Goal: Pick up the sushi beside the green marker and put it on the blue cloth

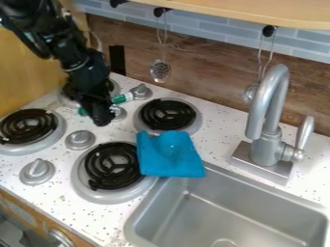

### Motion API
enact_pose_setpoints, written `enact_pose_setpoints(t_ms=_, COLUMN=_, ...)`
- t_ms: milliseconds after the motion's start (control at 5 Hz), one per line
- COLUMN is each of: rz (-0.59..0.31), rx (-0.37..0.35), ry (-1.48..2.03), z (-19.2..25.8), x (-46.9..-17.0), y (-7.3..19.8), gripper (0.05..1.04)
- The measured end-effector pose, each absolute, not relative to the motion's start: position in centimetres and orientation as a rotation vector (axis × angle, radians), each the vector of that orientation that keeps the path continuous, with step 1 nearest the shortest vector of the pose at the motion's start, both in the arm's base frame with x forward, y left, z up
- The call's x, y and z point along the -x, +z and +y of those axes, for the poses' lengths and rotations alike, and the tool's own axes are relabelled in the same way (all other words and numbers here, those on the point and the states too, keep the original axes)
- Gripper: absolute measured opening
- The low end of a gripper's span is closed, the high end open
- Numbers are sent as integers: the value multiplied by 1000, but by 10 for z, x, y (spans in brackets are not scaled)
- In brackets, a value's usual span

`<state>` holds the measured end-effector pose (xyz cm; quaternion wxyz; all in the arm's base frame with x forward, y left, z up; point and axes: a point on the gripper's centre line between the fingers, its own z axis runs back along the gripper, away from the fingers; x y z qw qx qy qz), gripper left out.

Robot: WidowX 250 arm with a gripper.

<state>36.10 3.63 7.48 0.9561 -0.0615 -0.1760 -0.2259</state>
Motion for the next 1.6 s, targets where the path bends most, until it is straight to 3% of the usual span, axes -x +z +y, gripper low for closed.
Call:
enact_pose_setpoints(t_ms=600, rz=-353, rx=145, ry=-676, z=-57, x=-354, y=67, gripper=598)
enact_pose_setpoints(t_ms=1000, rz=-422, rx=196, ry=-806, z=-108, x=-366, y=88, gripper=598)
enact_pose_setpoints(t_ms=1600, rz=-355, rx=134, ry=-778, z=-100, x=-360, y=68, gripper=598)
